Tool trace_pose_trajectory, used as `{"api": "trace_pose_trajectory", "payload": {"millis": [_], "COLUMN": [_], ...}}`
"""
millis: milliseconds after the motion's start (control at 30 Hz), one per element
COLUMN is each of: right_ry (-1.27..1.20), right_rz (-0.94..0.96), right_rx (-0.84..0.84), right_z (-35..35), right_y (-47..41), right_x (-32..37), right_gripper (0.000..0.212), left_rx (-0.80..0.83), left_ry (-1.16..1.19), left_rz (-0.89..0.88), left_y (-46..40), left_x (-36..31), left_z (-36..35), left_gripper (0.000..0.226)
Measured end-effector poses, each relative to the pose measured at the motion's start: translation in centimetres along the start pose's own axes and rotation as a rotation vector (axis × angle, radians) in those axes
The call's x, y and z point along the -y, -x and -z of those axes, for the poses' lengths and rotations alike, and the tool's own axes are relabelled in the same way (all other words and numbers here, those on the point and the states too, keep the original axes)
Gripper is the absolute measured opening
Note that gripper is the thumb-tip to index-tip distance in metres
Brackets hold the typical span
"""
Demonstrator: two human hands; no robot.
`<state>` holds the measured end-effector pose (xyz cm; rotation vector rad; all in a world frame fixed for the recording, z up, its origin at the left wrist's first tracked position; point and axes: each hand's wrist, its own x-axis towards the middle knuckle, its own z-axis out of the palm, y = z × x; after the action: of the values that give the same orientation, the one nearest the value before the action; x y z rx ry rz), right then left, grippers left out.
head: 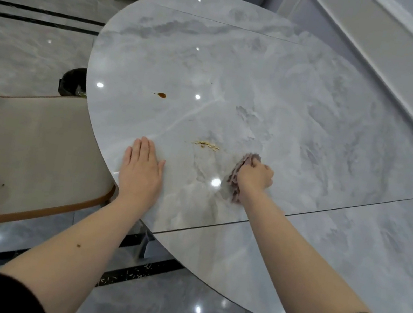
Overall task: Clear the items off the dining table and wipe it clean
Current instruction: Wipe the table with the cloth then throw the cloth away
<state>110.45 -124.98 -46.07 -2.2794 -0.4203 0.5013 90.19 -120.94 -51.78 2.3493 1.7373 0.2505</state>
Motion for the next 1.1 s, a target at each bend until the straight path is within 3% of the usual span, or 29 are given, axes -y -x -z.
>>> {"api": "trace_pose_trajectory", "payload": {"millis": [200, 333, 733, 833, 900, 967, 1100], "right_ry": [0.358, 0.365, 0.261, 0.200, 0.164, 0.177, 0.322], "right_rz": [-0.078, -0.125, -0.081, -0.042, 0.085, 0.185, 0.145], "right_rx": [0.002, -0.048, 0.055, 0.153, 0.243, 0.223, 0.140], "right_z": [-3.8, -6.8, -18.5, -19.0, -18.3, -17.4, -16.7], "right_y": [1.4, 2.2, 1.3, 0.1, -1.0, -2.3, -4.2], "right_x": [0.9, 3.1, 13.7, 15.5, 15.5, 15.0, 14.5], "right_gripper": [0.041, 0.044, 0.060, 0.058, 0.052, 0.047, 0.045], "left_rx": [-0.166, -0.172, -0.190, -0.203, -0.195, -0.195, -0.201], "left_ry": [0.042, 0.094, 0.068, 0.063, 0.054, 0.047, 0.050], "left_rz": [-0.099, -0.054, 0.076, 0.070, 0.065, 0.049, 0.024], "left_y": [-1.3, -2.7, -13.1, -15.0, -16.1, -17.3, -20.1], "left_x": [2.5, 4.3, 8.2, 8.6, 9.0, 9.5, 10.4], "left_z": [0.4, 0.7, 2.0, 2.0, 2.0, 2.2, 2.2], "left_gripper": [0.049, 0.050, 0.041, 0.037, 0.038, 0.039, 0.038]}}
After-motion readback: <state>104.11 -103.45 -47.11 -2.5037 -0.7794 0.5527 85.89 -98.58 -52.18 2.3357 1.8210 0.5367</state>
